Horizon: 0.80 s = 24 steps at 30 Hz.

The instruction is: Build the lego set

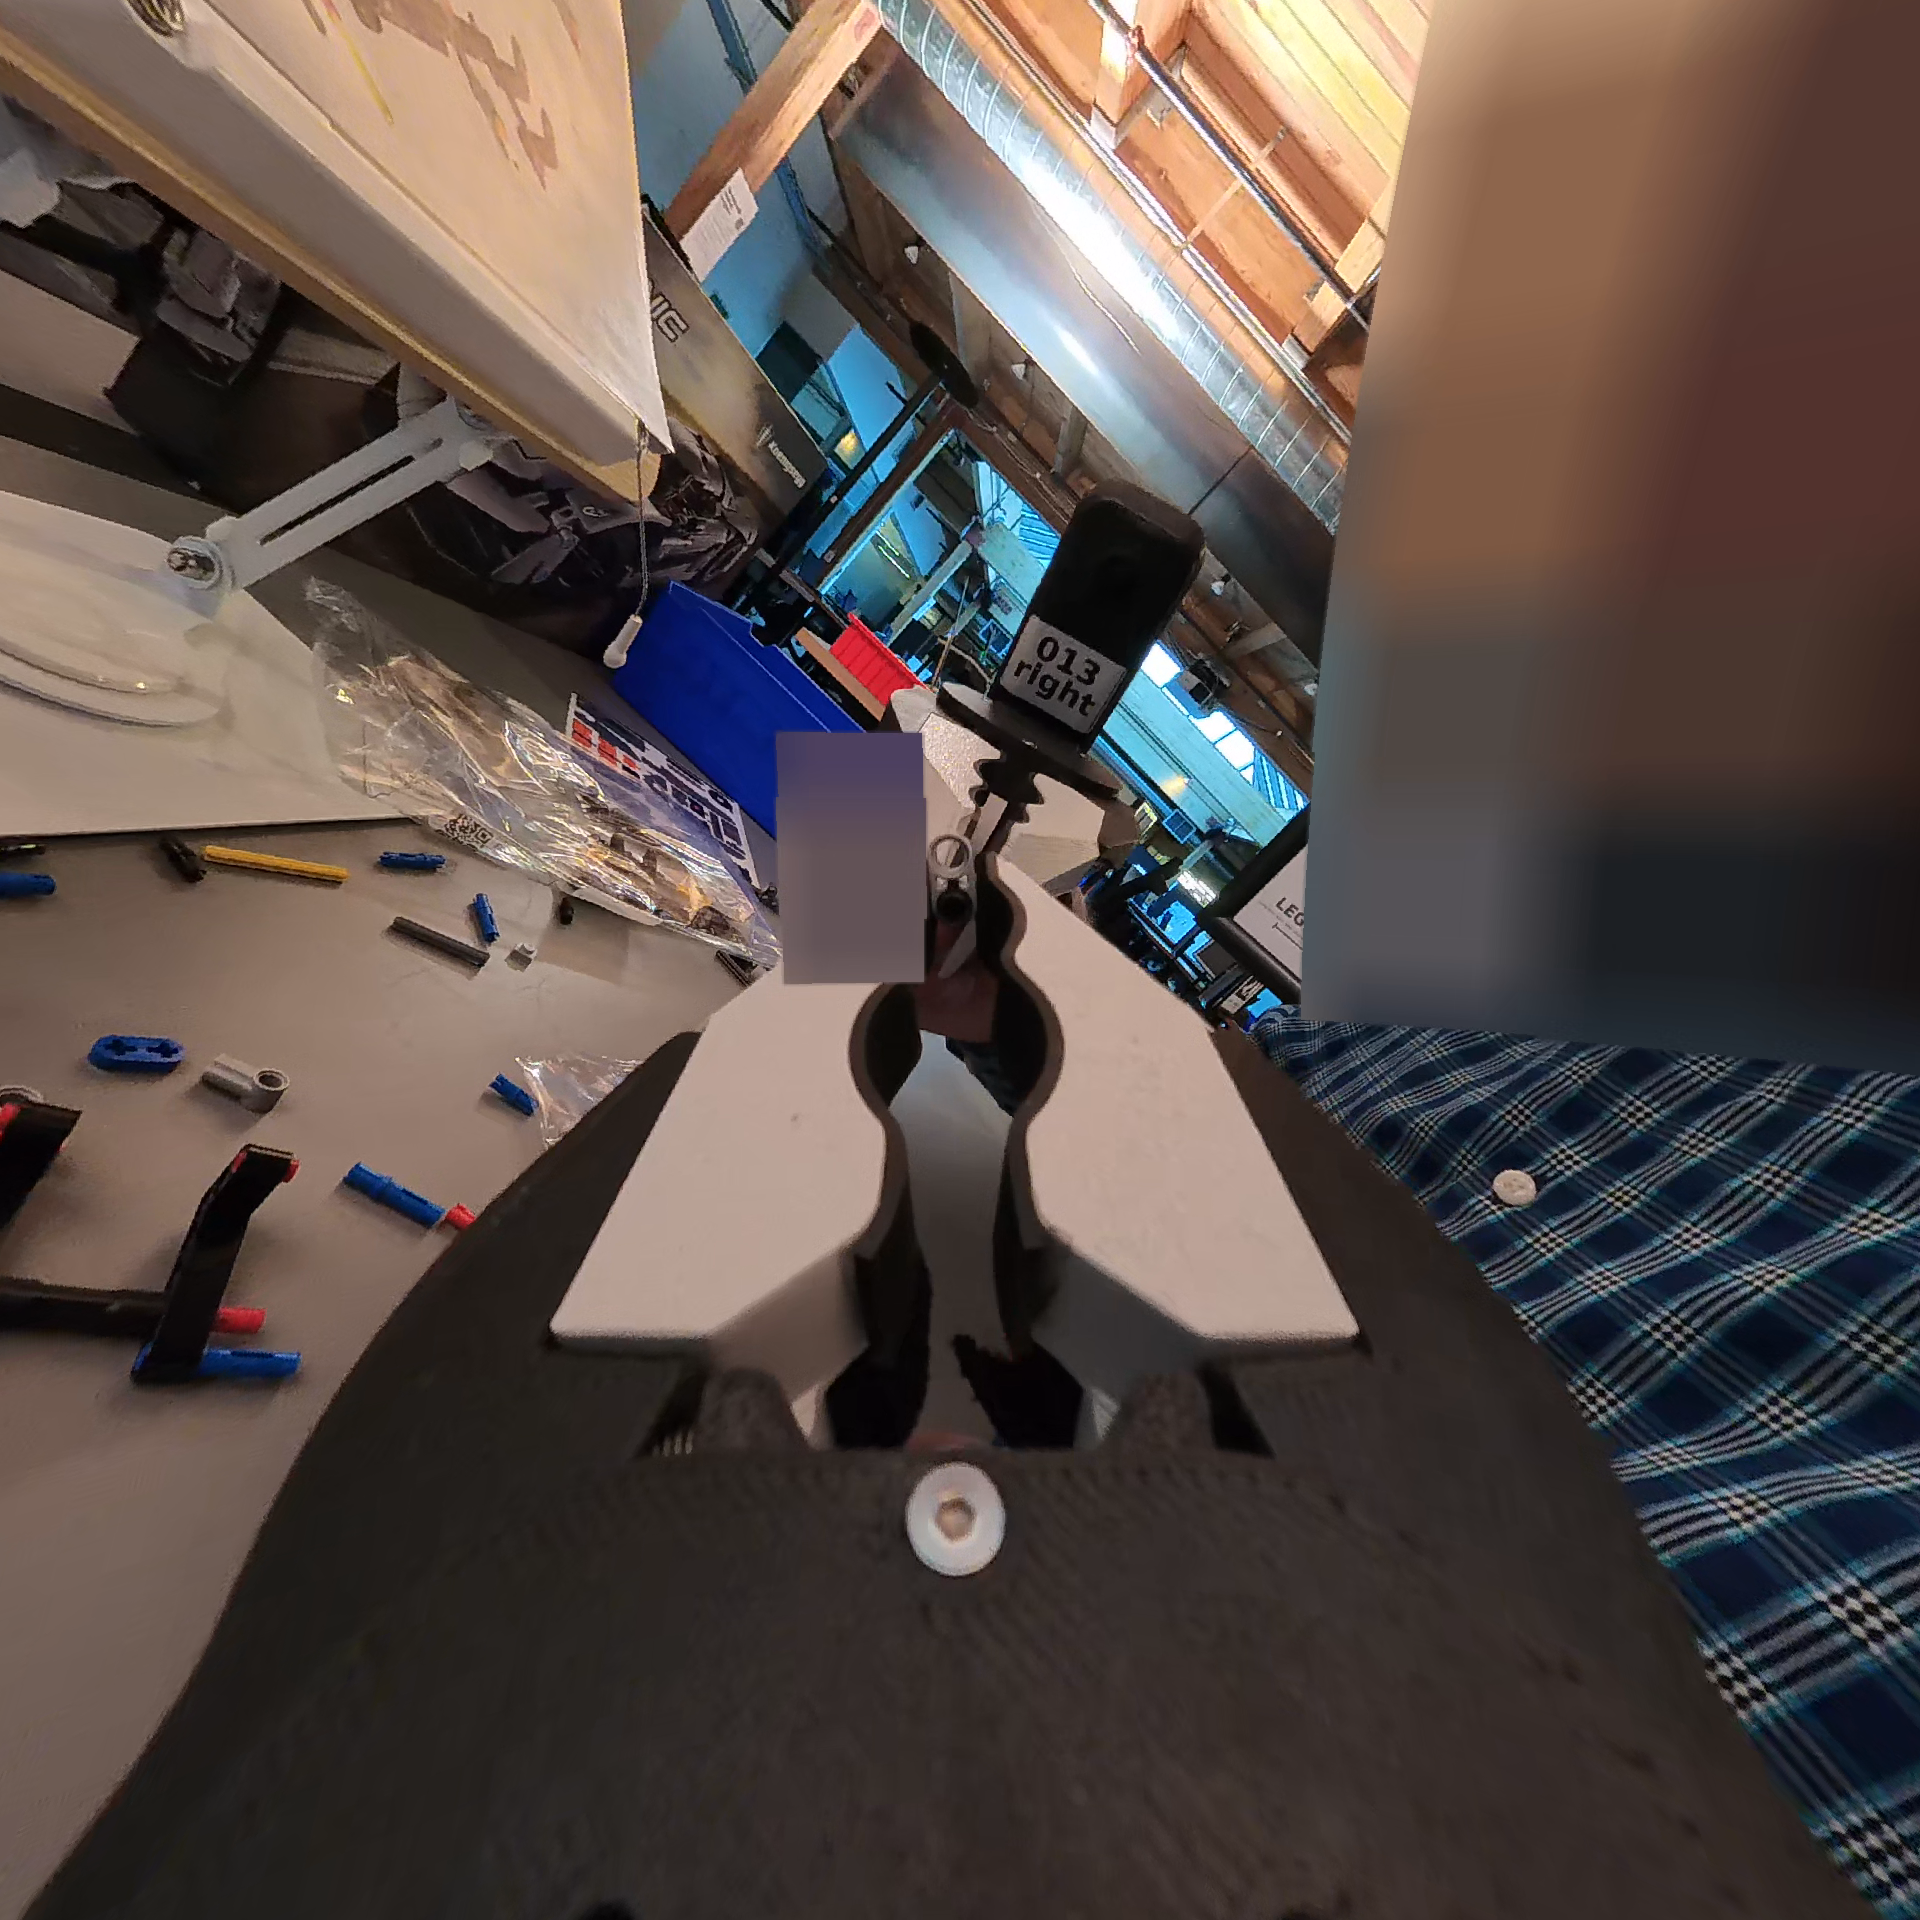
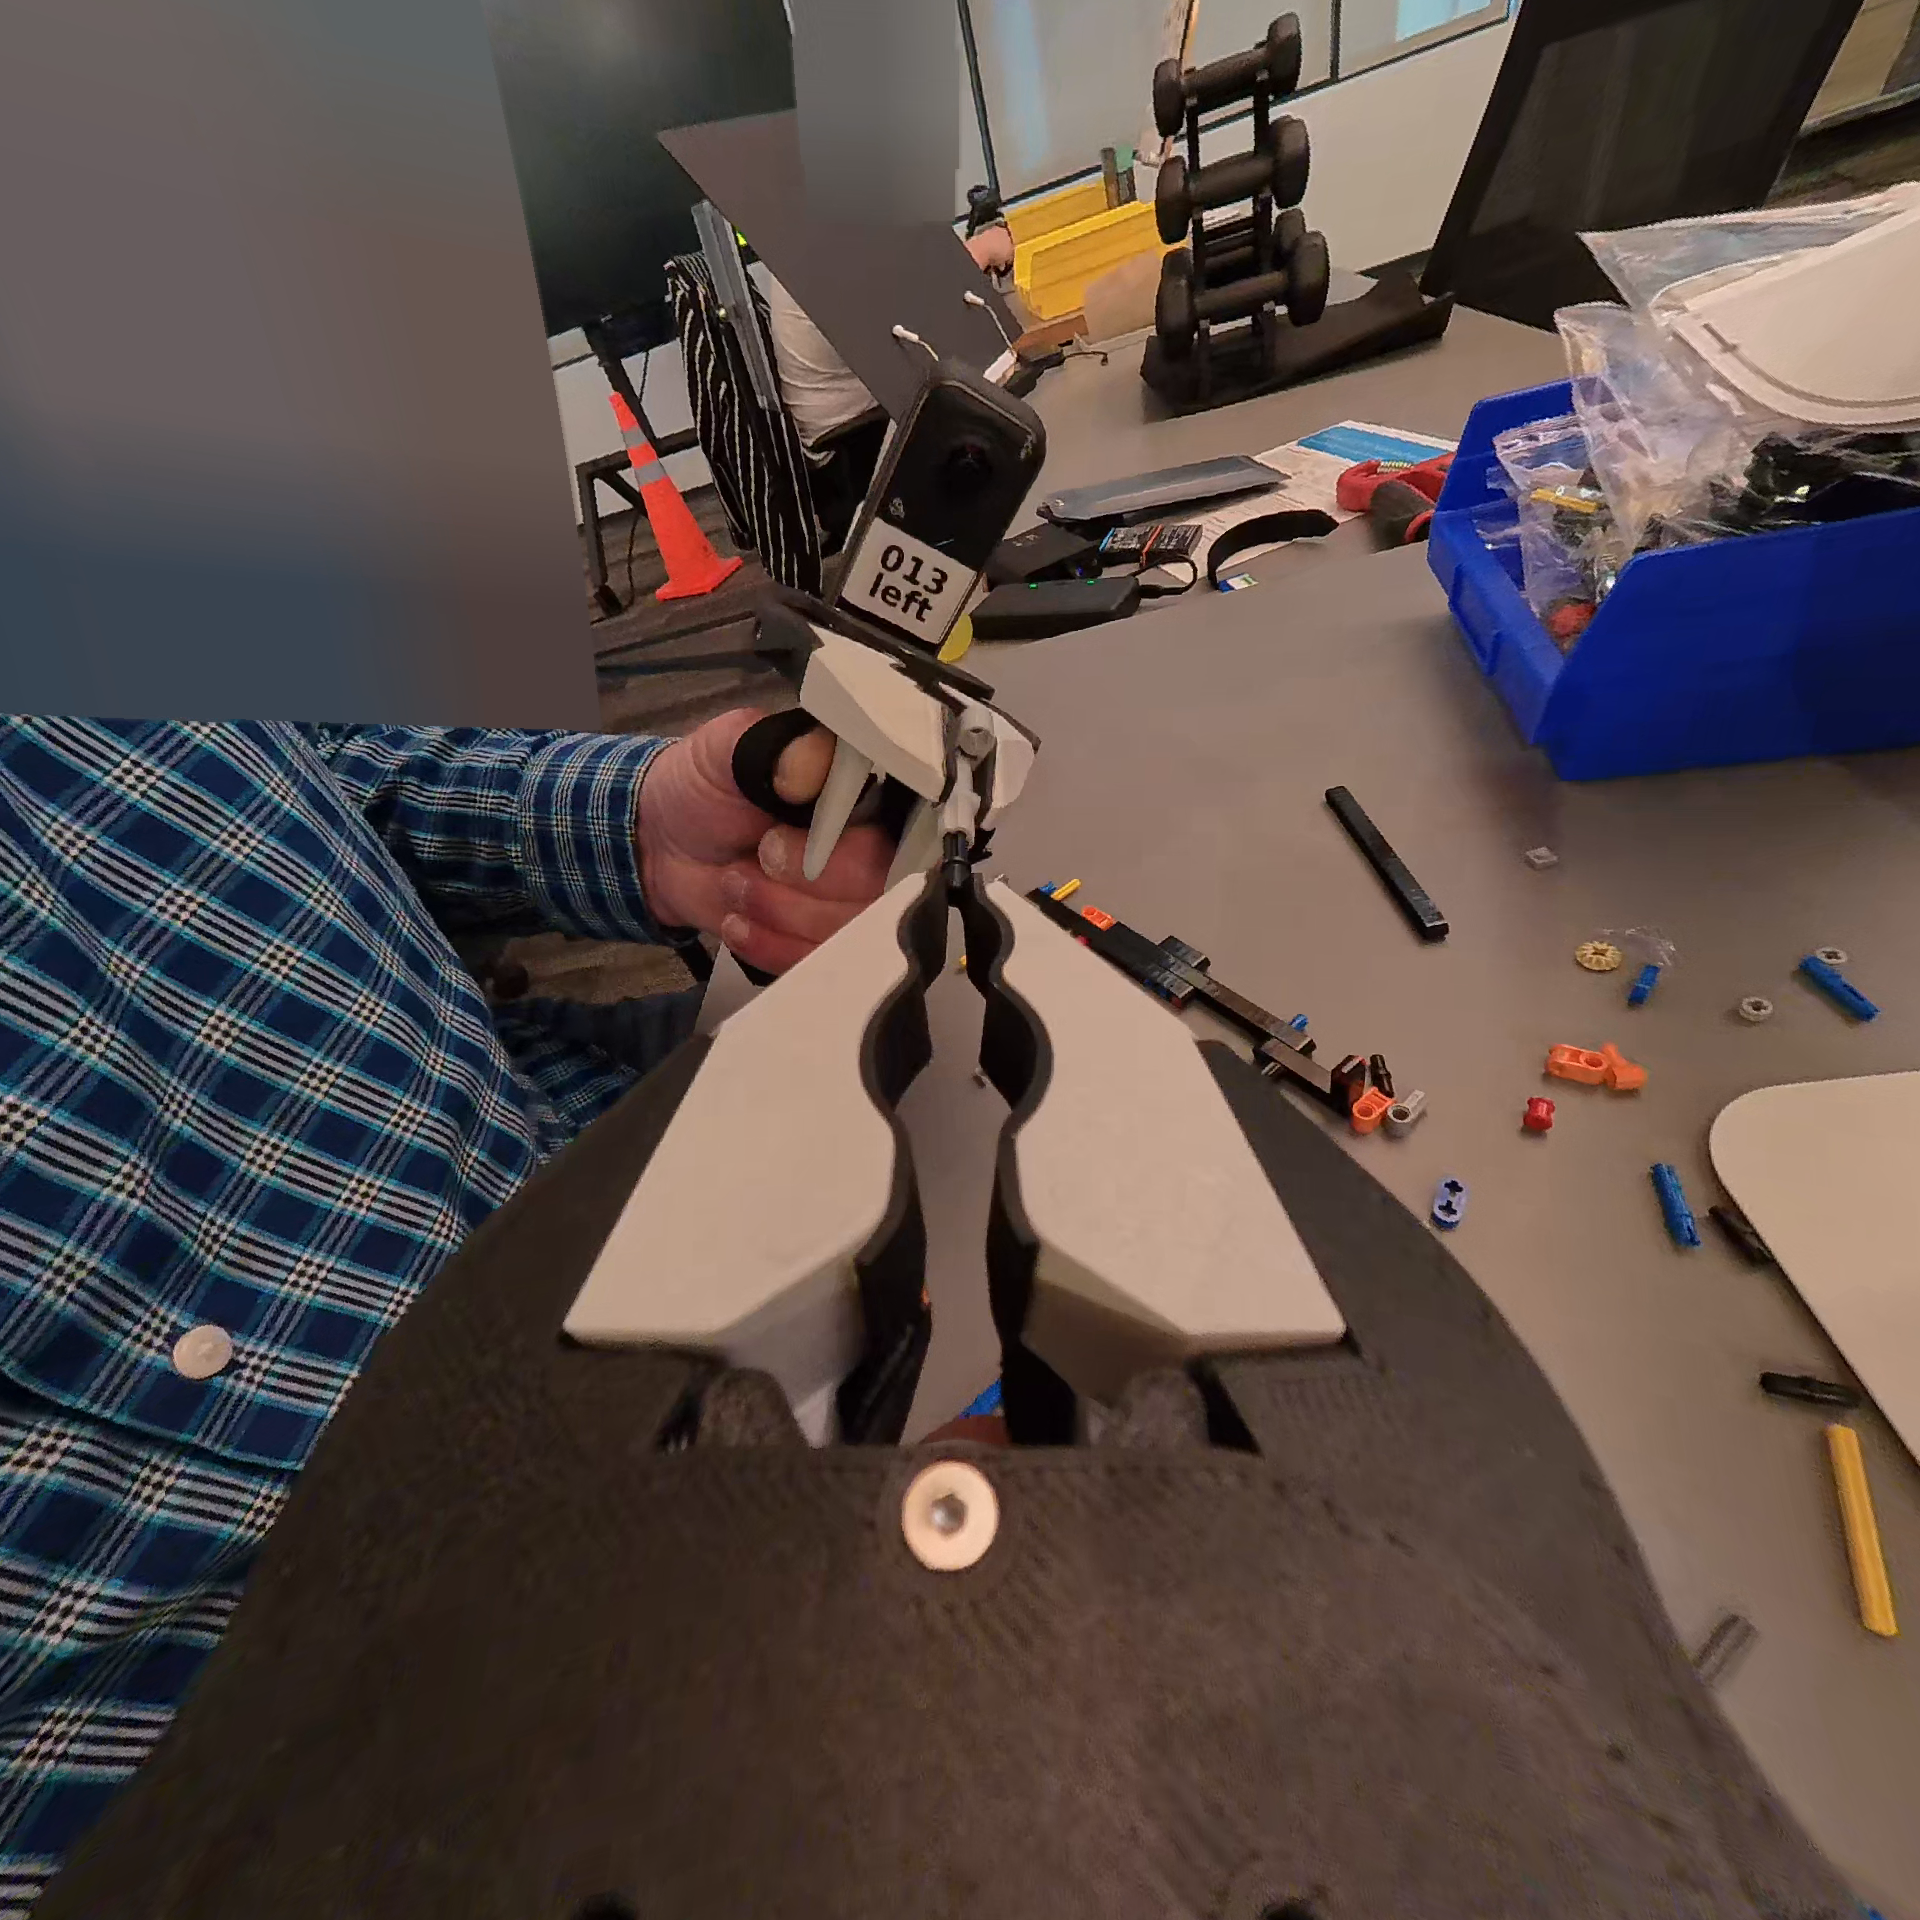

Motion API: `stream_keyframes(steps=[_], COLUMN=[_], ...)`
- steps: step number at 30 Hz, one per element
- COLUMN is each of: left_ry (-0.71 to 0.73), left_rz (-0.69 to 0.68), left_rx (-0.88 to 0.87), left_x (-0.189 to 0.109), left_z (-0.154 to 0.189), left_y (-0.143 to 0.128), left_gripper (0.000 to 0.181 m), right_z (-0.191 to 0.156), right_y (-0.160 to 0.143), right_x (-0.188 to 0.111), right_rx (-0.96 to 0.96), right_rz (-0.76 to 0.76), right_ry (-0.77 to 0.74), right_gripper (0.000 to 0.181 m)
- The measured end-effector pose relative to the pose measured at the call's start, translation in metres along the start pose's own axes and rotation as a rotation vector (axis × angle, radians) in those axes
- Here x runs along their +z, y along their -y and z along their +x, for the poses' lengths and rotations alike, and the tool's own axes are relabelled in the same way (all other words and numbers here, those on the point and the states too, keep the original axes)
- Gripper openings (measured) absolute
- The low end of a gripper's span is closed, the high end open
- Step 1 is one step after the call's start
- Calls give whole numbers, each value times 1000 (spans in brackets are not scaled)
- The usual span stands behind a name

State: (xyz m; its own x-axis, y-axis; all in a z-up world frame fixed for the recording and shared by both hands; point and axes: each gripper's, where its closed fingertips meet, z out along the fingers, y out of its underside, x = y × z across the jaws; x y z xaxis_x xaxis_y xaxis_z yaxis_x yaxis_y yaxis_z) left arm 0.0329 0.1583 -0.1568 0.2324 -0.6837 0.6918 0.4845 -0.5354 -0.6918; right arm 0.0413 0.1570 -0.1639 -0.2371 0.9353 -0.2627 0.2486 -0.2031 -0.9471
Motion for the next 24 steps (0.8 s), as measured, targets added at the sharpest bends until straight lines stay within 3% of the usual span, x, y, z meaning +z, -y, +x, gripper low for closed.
stream_keyframes(steps=[14,19,24], left_ry=[42,54,44], left_rz=[-23,-80,-30], left_rx=[33,67,35], left_x=[4,5,1], left_z=[-4,-2,-1], left_y=[-2,-5,-2], left_gripper=[5,6,17], right_z=[4,2,4], right_y=[-4,-2,1], right_x=[-4,-7,-15], right_rx=[-12,36,159], right_rz=[-6,53,169], right_ry=[-44,-49,-77], right_gripper=[1,2,2])
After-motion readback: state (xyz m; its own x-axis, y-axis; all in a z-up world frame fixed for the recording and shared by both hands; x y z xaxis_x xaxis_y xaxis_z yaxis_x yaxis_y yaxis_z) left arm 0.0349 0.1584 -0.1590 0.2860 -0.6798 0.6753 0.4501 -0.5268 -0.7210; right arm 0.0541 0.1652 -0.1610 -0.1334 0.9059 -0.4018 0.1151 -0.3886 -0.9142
